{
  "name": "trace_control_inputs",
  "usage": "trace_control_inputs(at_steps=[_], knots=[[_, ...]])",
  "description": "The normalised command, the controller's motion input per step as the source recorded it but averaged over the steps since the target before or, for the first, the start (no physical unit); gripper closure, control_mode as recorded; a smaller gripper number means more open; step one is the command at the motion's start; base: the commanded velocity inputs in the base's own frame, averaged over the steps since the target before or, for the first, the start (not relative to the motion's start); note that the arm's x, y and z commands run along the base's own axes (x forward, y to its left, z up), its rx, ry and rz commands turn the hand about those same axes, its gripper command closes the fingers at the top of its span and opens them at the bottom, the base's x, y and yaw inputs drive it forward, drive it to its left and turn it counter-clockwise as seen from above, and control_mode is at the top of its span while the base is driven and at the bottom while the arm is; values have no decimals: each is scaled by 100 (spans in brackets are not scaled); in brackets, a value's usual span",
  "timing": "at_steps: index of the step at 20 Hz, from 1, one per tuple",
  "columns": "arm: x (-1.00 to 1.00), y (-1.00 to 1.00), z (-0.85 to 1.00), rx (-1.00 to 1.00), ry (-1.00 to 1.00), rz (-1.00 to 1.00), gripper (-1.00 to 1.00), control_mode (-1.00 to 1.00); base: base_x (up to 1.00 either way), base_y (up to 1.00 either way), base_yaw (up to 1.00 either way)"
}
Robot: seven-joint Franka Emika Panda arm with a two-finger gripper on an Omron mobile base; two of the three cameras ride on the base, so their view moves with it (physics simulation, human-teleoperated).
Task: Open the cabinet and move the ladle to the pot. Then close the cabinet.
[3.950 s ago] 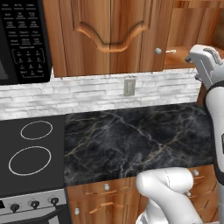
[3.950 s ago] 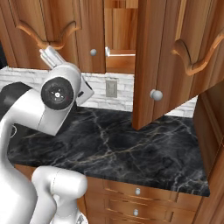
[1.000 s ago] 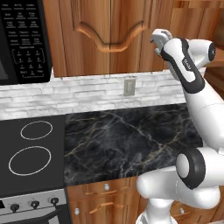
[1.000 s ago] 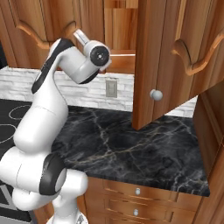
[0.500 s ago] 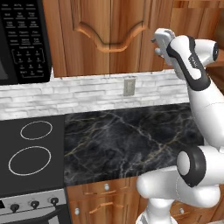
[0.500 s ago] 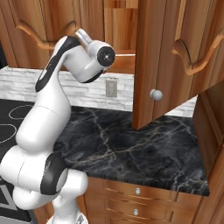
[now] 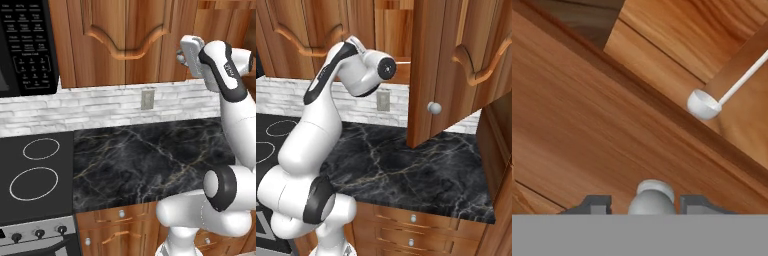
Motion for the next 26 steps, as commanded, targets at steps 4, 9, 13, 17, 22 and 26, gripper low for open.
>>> trace_control_inputs(at_steps=[4,9,13,17,22,26], knots=[[0,0,-7,0,0,0,100,-100,0,0,0],[-4,1,0,0,0,1,100,-100,0,0,0],[-62,17,0,0,-1,0,100,-100,0,0,0],[-99,18,4,0,-5,-4,100,-100,0,0,0],[-100,4,17,0,-1,-9,100,-100,0,0,0],[-99,0,19,0,0,-14,100,-100,0,0,0]])
